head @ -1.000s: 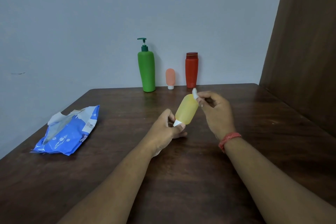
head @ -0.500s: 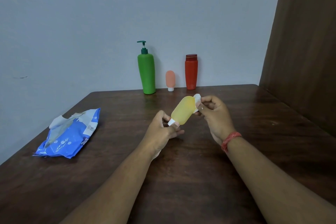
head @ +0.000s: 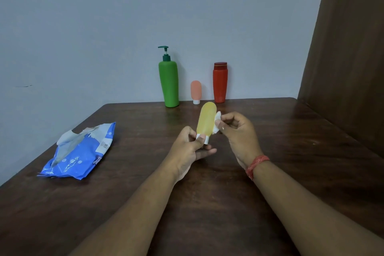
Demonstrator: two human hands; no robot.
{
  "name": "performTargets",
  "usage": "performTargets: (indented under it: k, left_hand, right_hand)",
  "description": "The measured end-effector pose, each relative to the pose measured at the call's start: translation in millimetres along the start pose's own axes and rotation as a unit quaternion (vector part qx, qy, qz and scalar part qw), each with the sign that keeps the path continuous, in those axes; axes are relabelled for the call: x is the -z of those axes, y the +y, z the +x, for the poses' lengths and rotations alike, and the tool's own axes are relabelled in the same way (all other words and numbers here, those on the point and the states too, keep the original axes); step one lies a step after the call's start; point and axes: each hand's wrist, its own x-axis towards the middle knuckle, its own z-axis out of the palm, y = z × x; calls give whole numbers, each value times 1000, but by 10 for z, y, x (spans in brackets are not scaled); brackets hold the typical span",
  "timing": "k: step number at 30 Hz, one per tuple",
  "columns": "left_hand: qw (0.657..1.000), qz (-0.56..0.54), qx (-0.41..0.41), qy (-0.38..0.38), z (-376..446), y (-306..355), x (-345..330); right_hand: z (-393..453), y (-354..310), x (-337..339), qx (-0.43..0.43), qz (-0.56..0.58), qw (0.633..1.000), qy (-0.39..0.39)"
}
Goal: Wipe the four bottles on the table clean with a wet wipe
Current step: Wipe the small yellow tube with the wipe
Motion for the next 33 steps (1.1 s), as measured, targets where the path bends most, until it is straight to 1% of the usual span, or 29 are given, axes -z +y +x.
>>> performTargets:
  k: [1, 4, 5, 6, 9, 10, 13, 14, 15, 16, 19, 21, 23, 26, 29, 30, 31, 33]
  left_hand:
    - [1000, -3, 2, 2, 1, -1, 0]
    - [1000, -26, 2, 10, 8, 4, 31]
    - [999, -31, 4, 10, 10, 9, 40]
    - [999, -34, 9, 8, 11, 10, 42]
    - [999, -27, 20, -2, 14, 10, 24]
    - [1000, -23, 19, -1, 15, 8, 17]
    - [1000, -17, 1, 17, 13, 7, 18]
    - [1000, -8, -8, 22, 11, 4, 19]
    - [1000, 5, -16, 26, 12, 3, 19]
    - [999, 23, -22, 29, 12, 0, 17]
    - [994, 108, -30, 19, 1, -5, -1]
    - [984, 174, -34, 4, -20, 0, -26]
    - [976, 216, -39, -1, -31, 3, -49]
    - [974, 221, -54, 13, -29, 1, -38]
    - [976, 204, -70, 38, -18, 2, 11]
    - [975, 205, -71, 39, -18, 4, 15]
    - [974, 211, -70, 35, -19, 6, 9]
    - [971, 228, -66, 24, -15, -9, -11]
  right_hand:
    - [-4, 8, 7, -6, -1, 1000, -13]
    - [-62, 54, 2, -58, -20, 993, -98]
    - [-67, 56, -7, -62, -24, 992, -105]
    - [-56, 54, -15, -57, -25, 994, -95]
    - [-11, 37, -24, -21, -28, 999, -29]
    - [-4, 41, -13, -21, -34, 999, -28]
    - [-48, 57, 6, -57, -46, 992, -99]
    - [-57, 59, 1, -59, -51, 991, -108]
    - [-56, 50, -6, -49, -58, 992, -96]
    - [-40, 36, -11, -34, -60, 995, -69]
    - [49, -14, 24, 3, -61, 997, 51]
    - [107, -28, 103, 21, -76, 991, 109]
    - [127, -3, 170, 61, -133, 983, 109]
    - [84, 53, 154, 146, -241, 958, 58]
    - [37, 91, 67, 224, -304, 926, 4]
    - [45, 85, 53, 233, -315, 920, 4]
    - [66, 73, 54, 230, -320, 919, 19]
    - [112, 43, 100, 217, -316, 920, 78]
